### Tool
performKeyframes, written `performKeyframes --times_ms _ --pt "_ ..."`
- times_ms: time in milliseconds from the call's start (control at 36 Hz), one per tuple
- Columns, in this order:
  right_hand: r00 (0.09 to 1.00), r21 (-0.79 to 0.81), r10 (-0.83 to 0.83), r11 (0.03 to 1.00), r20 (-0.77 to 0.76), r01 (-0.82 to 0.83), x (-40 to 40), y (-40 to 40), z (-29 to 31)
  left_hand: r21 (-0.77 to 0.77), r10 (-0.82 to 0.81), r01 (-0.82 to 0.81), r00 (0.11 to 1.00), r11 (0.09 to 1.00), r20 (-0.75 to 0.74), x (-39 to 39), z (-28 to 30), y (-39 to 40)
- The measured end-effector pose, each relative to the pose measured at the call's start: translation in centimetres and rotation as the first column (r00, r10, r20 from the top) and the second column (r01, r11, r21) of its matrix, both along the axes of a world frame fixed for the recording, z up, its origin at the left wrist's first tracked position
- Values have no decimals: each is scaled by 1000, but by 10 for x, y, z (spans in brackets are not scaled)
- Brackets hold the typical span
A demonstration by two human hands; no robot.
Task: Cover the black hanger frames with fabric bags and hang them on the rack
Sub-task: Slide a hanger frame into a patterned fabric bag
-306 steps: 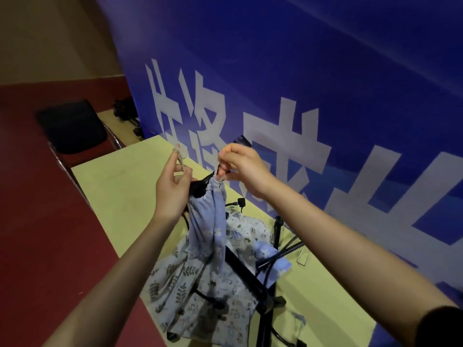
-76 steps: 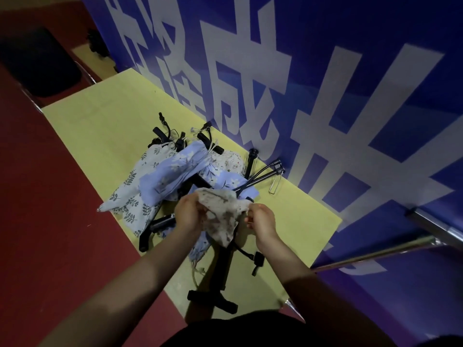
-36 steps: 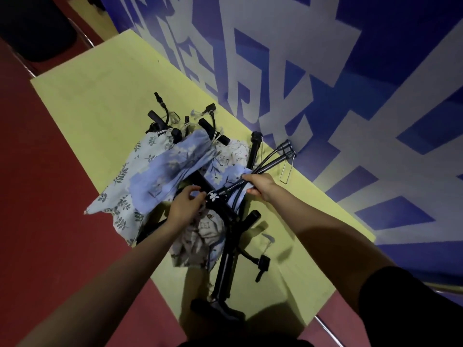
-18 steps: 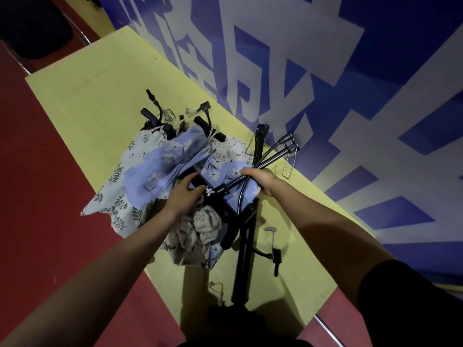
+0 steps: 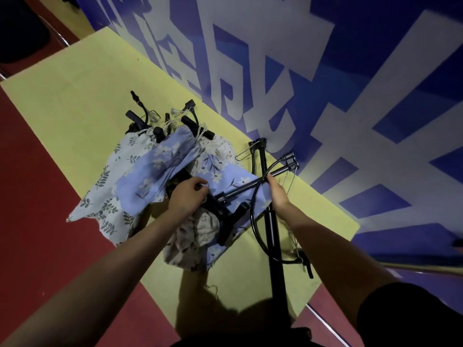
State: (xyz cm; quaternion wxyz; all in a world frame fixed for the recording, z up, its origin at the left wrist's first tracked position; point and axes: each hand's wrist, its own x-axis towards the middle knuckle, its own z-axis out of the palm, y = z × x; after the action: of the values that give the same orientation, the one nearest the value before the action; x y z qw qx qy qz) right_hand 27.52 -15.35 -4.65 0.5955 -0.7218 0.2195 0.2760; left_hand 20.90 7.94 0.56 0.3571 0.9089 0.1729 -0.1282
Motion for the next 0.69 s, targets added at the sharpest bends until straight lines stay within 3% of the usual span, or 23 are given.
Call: performKeyframes --times_ms 222,333,444,694 --pt "985 -127 165 979 56 -157 -13 -12 -14 95 -206 201 978 975 35 52 0 -34" --pt "995 -68 104 992 3 -103 -5 -14 -6 237 -407 406 912 883 -47 76 -16 -47" --pt "996 -31 61 998 -66 -63 4 -11 -2 205 -541 556 831 805 -129 83 -36 -52" --pt "995 -78 -100 992 13 101 -6 4 -16 196 -589 660 742 725 -321 80 -53 -54"
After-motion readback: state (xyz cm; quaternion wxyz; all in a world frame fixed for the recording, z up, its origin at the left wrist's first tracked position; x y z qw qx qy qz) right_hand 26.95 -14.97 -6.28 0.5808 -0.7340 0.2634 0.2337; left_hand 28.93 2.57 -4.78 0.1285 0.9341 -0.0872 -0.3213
